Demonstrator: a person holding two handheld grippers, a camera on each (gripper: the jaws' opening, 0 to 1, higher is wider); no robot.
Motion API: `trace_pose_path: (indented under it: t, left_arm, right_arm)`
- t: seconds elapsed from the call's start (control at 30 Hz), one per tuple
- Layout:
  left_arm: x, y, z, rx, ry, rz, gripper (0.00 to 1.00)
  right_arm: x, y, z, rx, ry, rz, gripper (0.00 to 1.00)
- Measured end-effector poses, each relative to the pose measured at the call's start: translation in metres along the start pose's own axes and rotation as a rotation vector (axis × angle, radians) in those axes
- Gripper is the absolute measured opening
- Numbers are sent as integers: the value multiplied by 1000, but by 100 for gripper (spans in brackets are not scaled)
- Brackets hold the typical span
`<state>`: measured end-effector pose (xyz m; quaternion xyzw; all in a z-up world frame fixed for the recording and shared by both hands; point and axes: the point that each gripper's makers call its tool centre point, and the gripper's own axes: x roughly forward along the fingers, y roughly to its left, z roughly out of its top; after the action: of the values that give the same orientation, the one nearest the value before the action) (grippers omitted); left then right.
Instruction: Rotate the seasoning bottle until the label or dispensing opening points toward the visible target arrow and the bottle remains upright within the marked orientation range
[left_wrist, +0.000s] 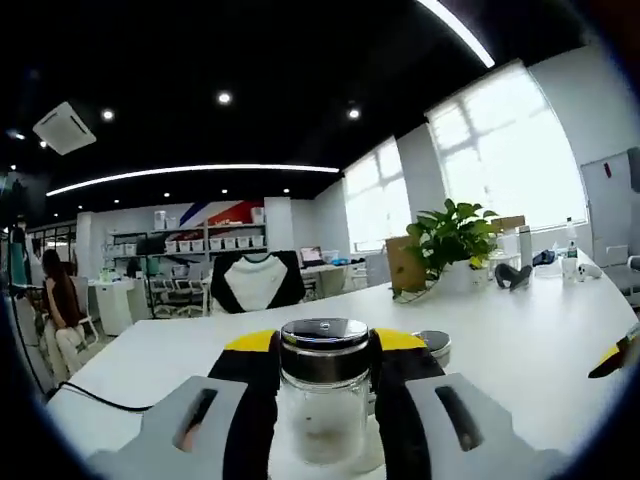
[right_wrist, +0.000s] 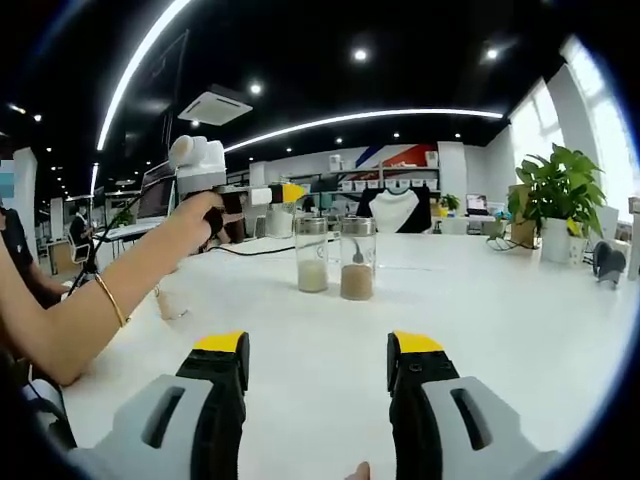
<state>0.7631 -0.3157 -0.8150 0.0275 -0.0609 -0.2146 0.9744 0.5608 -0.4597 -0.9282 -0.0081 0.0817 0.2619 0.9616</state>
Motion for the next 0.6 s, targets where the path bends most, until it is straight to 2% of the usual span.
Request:
trace_pose_path:
  t: [0.23,0.4,0.6]
  left_arm:
    - [-1,7,6,4,-5,9,37]
    - [-1,1,15,-5,-34,-19,37]
    - [0,-16,23,-37,-66,-106,37]
  right_arm:
    - [0,1,1,3,-6,5,55]
    - [0,0,2,2,-5,1,55]
    - [0,1,1,1,-2,1,55]
